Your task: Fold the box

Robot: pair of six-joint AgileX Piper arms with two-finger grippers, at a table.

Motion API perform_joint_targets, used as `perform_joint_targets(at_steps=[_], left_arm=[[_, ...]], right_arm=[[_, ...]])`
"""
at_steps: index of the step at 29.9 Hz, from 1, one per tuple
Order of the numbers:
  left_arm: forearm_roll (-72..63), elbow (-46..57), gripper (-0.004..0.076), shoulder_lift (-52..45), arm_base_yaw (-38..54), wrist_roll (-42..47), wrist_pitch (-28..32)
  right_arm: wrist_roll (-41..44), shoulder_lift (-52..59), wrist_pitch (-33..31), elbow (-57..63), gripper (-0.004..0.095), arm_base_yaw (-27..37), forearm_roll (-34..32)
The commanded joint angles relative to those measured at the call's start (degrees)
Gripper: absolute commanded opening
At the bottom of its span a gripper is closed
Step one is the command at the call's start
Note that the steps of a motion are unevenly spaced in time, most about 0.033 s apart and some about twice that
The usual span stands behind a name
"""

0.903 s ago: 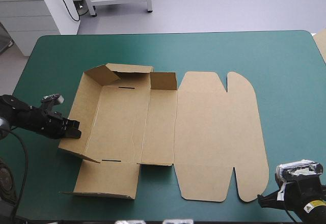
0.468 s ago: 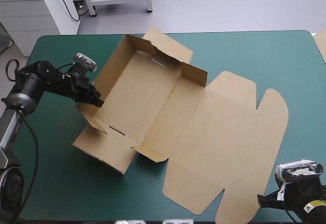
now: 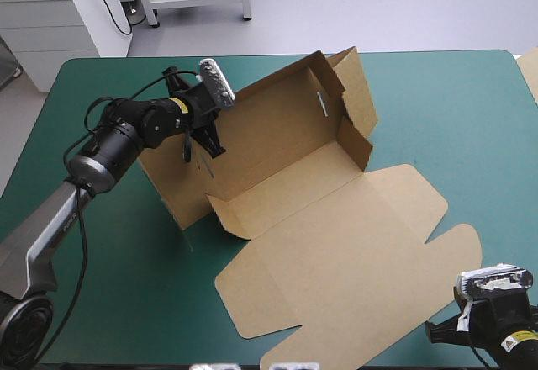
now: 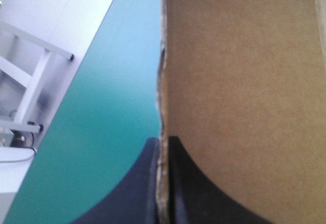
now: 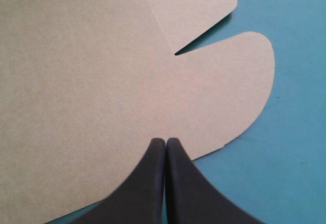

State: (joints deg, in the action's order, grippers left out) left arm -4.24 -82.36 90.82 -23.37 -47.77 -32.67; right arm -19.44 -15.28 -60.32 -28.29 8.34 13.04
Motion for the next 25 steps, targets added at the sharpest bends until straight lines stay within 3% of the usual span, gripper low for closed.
perform_joint_targets(at_steps=[1, 9, 18, 25], left_arm=[[5.5, -2.3, -0.0008, -2.6, -4.1, 0.4, 6.6], [25.6, -2.3, -0.0008, -2.6, -11.7, 7.1, 5.3], [51.9, -2.5, -0.0008, 3.5, -22.4, 17.5, -8.7], [70.2, -2.5, -0.0008, 6.7, -28.2, 32.4, -10.5]], right_arm=[[-0.5, -0.8, 3.2, -1.8, -0.0021, -0.1, 0.5], [-0.5, -0.8, 3.2, -1.8, -0.0021, -0.1, 0.5], [-0.5, -0.8, 3.2, -1.8, -0.0021, -0.1, 0.5], [-0.5, -0.8, 3.2, -1.8, -0.0021, -0.1, 0.5]])
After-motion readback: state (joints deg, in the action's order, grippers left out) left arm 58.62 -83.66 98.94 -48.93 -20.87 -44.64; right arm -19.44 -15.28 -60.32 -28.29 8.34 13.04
